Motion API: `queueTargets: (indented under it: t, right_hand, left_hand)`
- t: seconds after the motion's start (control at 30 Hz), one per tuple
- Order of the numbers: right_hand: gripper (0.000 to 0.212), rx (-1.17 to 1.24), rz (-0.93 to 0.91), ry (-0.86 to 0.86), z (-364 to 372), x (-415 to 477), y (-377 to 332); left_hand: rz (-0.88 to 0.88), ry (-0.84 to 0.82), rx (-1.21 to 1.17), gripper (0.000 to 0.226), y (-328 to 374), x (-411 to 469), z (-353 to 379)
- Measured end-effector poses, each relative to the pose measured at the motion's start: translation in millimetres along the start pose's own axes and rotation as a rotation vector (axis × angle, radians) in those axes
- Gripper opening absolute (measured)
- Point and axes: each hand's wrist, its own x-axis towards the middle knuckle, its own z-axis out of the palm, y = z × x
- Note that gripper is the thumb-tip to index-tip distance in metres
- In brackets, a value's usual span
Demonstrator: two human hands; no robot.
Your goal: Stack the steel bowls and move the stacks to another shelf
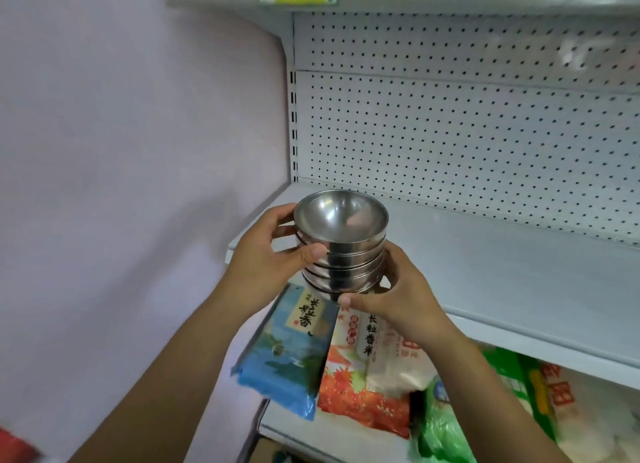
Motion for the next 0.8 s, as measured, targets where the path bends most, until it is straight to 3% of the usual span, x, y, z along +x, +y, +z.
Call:
queueTargets:
  t: [0.13, 0.43, 0.8]
  right_hand:
    - [0.107, 0.02, -0.005, -0.079, -7, 50, 22]
    - [0.097, 0.062, 0.019, -0.091, 0, 114, 62]
    - [0.103, 0.022, 0.068, -0.065, 14, 166, 83]
  left_hand:
    - [-0.01, 0.04, 0.03, 0.065, -21, 37, 13]
    - [-0.045, 0.058, 0.065, 0.061, -67, 97, 22]
    - [0.024, -0.05, 0.102, 0.068, -109, 153, 4]
